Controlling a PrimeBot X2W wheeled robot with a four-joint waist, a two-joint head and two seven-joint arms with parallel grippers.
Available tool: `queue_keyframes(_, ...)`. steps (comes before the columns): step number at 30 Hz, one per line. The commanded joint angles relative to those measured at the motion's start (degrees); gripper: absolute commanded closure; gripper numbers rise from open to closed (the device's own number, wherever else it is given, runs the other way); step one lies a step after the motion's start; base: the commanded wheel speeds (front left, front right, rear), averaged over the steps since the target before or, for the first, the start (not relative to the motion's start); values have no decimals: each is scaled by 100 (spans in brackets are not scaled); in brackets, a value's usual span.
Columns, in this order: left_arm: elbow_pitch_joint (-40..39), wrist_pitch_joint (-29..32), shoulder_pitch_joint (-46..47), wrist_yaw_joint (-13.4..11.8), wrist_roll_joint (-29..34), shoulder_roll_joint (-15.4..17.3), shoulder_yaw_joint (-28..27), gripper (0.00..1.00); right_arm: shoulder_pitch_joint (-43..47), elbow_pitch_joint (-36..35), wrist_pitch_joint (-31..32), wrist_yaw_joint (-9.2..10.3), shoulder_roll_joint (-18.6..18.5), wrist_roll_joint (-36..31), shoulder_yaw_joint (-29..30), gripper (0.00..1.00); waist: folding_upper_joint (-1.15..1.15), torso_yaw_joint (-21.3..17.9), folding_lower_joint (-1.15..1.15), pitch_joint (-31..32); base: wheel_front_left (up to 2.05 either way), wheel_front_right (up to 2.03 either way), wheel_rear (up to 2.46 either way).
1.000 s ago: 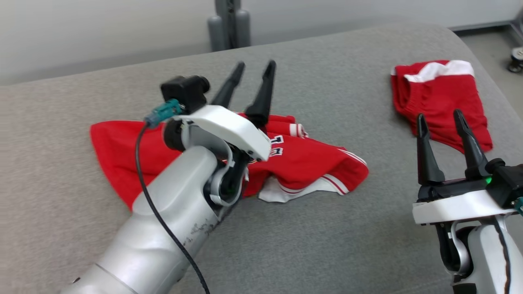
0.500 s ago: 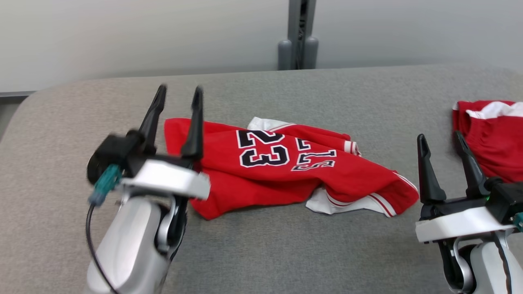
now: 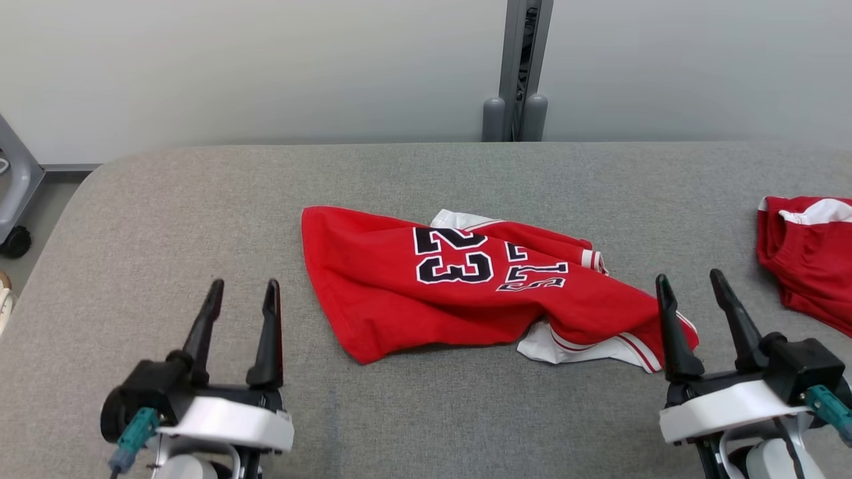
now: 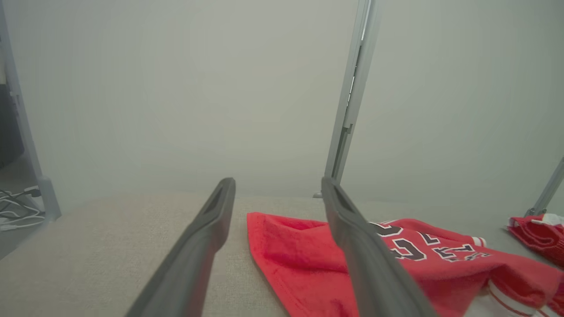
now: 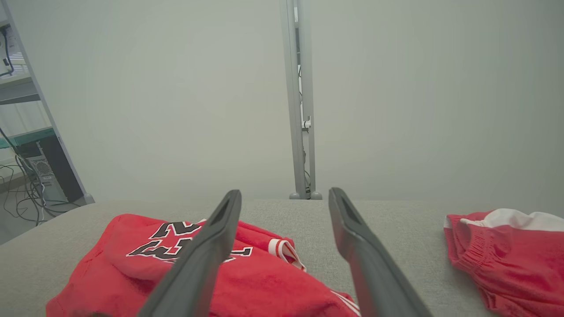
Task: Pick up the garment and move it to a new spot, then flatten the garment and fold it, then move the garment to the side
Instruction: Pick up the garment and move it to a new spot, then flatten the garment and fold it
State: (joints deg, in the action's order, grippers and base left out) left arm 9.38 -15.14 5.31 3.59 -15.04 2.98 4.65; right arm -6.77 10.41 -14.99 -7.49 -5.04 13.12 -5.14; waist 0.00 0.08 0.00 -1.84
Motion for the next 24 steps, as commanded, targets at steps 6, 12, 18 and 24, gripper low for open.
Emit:
queue_keyframes(6, -57, -1, -232, -24, -140, 2, 115, 0, 87, 74, -22, -2, 18, 26, -71, 0, 0, -55, 0, 23, 0, 0, 0)
queue_keyframes(12, -74, -1, -212, -69, -215, 4, 163, 0, 25, 112, -22, -2, 12, 35, -150, 0, 0, -112, 0, 12, 0, 0, 0)
queue_keyframes(18, -63, -1, -153, -95, -262, 2, 176, 0, 30, 98, -22, -2, 7, 28, -115, 0, 0, -116, 0, -19, 0, 0, 0)
queue_keyframes(24, -45, -1, -146, -104, -296, 1, 218, 0, 132, 129, -22, -2, 67, 76, -219, 0, 0, -91, 0, -103, 0, 0, 0)
